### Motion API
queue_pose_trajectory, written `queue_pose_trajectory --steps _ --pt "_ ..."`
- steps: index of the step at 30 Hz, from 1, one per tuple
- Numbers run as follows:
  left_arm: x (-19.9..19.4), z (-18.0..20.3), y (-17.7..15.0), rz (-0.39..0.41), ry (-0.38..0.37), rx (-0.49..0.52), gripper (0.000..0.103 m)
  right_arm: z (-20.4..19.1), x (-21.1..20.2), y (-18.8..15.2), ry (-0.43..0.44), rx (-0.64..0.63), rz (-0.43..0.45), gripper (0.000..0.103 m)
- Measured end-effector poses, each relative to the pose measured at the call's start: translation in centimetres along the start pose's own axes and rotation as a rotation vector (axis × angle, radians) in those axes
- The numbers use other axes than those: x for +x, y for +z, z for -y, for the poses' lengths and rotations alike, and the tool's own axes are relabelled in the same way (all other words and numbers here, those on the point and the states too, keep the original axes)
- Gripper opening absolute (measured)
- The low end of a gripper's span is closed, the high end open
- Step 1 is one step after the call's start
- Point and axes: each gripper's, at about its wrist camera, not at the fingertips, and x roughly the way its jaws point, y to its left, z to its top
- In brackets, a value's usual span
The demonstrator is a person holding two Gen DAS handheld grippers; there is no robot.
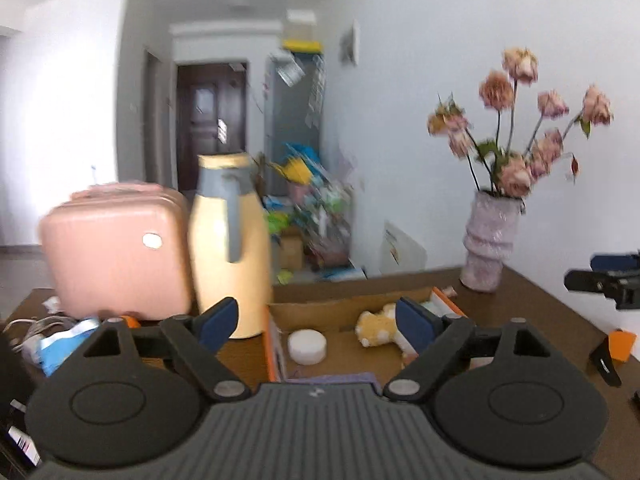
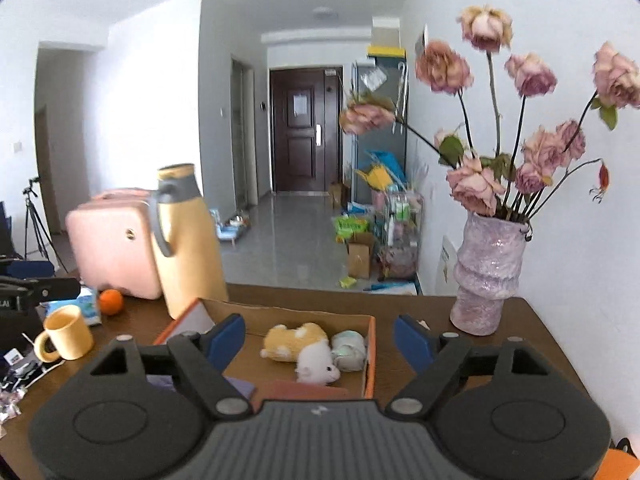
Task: Organize soft objects
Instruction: 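Withdraw both tools from the box toward the lavender towel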
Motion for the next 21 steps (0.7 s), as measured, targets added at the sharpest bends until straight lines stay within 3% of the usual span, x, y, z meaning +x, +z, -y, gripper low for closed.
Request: queue_pose_trajectory --steps 3,8,11,16,21 --pt "-4.2 0.4 -3.7 0.089 0.021 0.022 0.094 -0.9 -2.5 -3.1 0.031 0.01 0.062 0.085" --pt "-10.0 2.1 -10.0 0.151 0.028 0.046 0.097 -3.3 -6.2 -9.8 0.04 -0.022 0.097 0.085" --pt "-12.4 2.7 -13.5 0.126 0.003 0.028 0.097 -4.6 -8.2 -14.0 0.065 -0.04 0.086 0.085" --pt "-15.1 3.6 -18.6 0.057 0.029 0.021 0.097 -6.5 -11.5 -19.6 0.086 -0.056 0.067 0.086" --pt "-16.4 3.1 -21.0 -0.002 0.009 -0.017 0.097 -7.5 -15.1 -24.4 0.116 -0.022 0.052 0.088"
